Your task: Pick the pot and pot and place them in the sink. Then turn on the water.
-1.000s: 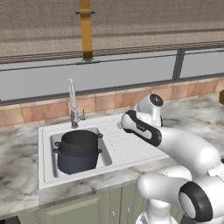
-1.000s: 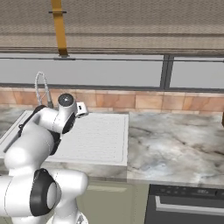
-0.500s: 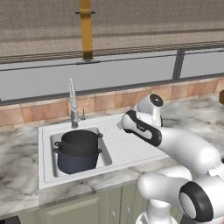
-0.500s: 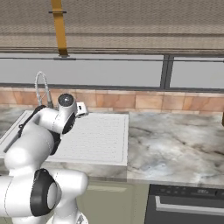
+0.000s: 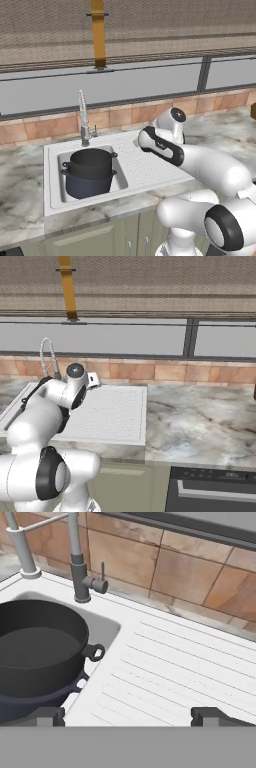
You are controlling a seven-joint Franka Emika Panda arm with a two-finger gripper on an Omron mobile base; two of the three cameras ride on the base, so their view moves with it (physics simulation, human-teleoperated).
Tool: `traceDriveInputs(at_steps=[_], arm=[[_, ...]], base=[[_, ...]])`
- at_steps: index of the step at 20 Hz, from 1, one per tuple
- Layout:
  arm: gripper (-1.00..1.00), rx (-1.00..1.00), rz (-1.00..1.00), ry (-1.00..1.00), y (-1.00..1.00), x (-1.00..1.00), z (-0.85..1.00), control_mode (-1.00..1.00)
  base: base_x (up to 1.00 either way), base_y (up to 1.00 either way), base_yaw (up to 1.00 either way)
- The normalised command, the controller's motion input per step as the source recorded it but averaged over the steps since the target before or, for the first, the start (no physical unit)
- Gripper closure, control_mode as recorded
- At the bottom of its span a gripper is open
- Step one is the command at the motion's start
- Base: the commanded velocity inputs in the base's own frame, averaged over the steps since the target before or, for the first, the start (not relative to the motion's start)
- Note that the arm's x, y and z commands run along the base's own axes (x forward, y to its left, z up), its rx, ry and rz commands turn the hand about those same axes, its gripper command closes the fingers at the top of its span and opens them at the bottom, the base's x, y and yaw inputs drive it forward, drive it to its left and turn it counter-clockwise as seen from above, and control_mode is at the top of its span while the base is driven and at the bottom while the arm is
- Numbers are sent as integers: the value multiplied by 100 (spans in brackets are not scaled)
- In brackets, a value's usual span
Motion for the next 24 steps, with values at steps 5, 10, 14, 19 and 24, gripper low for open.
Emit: traceDriveInputs(at_steps=[5, 10, 14, 19, 24], arm=[[-100, 0, -3, -7, 6, 29, 0, -100], [-100, 0, -8, -15, 13, 48, 0, -100], [-100, 0, -8, -15, 0, 5, 0, -100], [-100, 0, 0, -18, 0, -10, 0, -100], [-100, 0, 0, -21, 0, 0, 0, -100]], base=[[0, 0, 0], [0, 0, 0], [0, 0, 0], [0, 0, 0], [0, 0, 0]])
